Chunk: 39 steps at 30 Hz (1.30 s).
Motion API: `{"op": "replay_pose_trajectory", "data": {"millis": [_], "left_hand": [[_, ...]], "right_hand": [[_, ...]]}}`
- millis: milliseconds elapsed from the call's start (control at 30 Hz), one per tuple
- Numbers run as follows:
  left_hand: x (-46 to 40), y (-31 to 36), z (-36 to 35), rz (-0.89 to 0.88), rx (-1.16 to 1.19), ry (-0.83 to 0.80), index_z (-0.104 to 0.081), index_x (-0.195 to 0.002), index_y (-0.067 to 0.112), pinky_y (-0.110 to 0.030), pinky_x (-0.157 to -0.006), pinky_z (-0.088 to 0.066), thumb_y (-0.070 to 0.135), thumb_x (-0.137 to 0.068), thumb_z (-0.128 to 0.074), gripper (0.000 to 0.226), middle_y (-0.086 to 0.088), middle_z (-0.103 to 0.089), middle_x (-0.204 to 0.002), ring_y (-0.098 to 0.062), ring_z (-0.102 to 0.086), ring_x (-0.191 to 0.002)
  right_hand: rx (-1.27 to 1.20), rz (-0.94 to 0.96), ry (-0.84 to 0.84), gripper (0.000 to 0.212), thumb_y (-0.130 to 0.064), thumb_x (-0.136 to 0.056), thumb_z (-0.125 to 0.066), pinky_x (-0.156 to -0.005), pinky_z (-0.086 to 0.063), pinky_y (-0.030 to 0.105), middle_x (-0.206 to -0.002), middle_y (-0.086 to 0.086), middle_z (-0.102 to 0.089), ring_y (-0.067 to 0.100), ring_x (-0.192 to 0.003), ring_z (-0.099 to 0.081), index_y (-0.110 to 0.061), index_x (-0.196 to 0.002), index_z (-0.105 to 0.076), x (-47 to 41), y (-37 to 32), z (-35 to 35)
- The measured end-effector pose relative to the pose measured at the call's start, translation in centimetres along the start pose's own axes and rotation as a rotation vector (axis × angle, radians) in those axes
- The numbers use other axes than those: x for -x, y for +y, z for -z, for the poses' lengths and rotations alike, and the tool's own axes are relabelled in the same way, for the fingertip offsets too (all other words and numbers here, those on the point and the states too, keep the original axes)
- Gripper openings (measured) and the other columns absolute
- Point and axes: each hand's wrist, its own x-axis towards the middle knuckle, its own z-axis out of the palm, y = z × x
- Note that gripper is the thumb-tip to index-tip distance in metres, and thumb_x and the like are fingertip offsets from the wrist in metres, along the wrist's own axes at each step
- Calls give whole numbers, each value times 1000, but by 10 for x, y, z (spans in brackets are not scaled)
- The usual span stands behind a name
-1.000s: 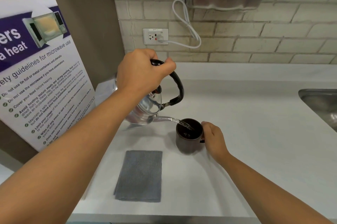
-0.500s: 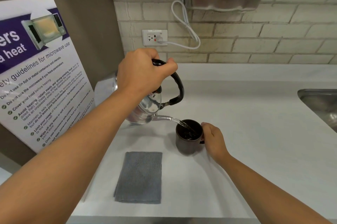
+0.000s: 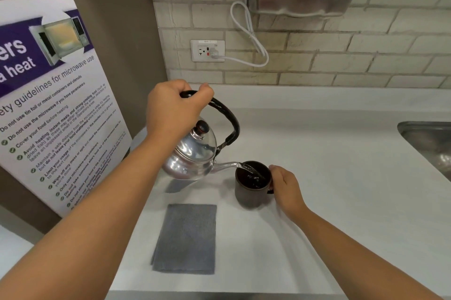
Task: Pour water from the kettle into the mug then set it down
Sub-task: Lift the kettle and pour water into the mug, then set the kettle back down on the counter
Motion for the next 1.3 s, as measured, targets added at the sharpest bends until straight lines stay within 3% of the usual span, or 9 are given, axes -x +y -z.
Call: {"op": "replay_pose_trajectory", "data": {"millis": [300, 467, 600, 700, 800, 967, 1133, 1200, 1300], "left_hand": [[-2, -12, -2, 200, 220, 79, -30, -38, 20, -22, -39, -20, 31, -70, -64, 48, 10, -21, -38, -7, -20, -42], [-21, -10, -2, 365, 346, 122, -26, -44, 23, -26, -43, -15, 36, -71, -66, 50, 8, -19, -45, -13, -17, -46], [-43, -9, 1, 474, 490, 191, -30, -46, 28, -24, -42, -13, 40, -68, -66, 44, 6, -23, -47, -13, -19, -43], [-59, -14, 1, 545, 555, 269, -33, -49, 25, -16, -39, -16, 41, -66, -66, 40, 7, -24, -44, -12, -21, -38], [-69, -29, -7, 548, 544, 306, -34, -48, 27, -21, -41, -19, 44, -61, -65, 38, 4, -27, -48, -13, -24, -42], [-69, -78, -35, 476, 507, 245, -38, -45, 26, -31, -47, -20, 45, -65, -65, 39, 2, -28, -50, -14, -25, -48], [-67, -127, -56, 516, 437, 233, -34, -45, 23, -32, -47, -26, 46, -70, -64, 46, 5, -28, -48, -20, -26, -50], [-66, -139, -62, 532, 406, 229, -36, -47, 22, -36, -48, -30, 45, -72, -64, 44, 4, -29, -48, -21, -29, -53], [-66, -149, -71, 523, 382, 219, -36, -46, 22, -36, -49, -32, 41, -73, -65, 43, 1, -30, -49, -21, -32, -53]], "right_hand": [[-30, 0, -66, 36, -15, -95, -38, -51, -40, 14, -57, -2, -43, 7, -53, -40, -7, -61, -42, 0, 0, 4], [16, -32, -98, 42, -23, -98, -42, -52, -41, 10, -51, -13, -51, 1, -50, -47, -16, -57, -48, -3, -3, 11], [162, -5, -46, 41, -30, -96, -47, -64, -46, 26, -57, -2, -54, 3, -56, -55, -13, -58, -49, -12, -21, 22], [136, 47, 68, 43, -32, -95, -47, -78, -51, 47, -69, 16, -65, 29, -72, -63, -5, -63, -56, -32, -55, 30], [23, 148, 95, 43, -35, -92, -49, -82, -51, 52, -63, 7, -63, 23, -67, -59, -8, -60, -56, -57, -107, 27], [12, 380, 15, 38, -39, -88, -48, -79, -51, 46, -67, 5, -61, 19, -69, -58, -10, -64, -56, -102, -182, -15], [272, 524, -203, 26, -35, -94, -52, -67, -40, 12, -82, -4, -59, -2, -70, -52, -12, -87, -60, -136, -187, -80], [422, 552, -300, 32, -41, -94, -50, -76, -45, 22, -96, 4, -60, 8, -81, -55, -11, -98, -62, -146, -171, -96], [593, 604, -358, 36, -43, -95, -47, -77, -47, 38, -92, 6, -58, 21, -82, -54, -9, -98, -60, -157, -149, -107]]}}
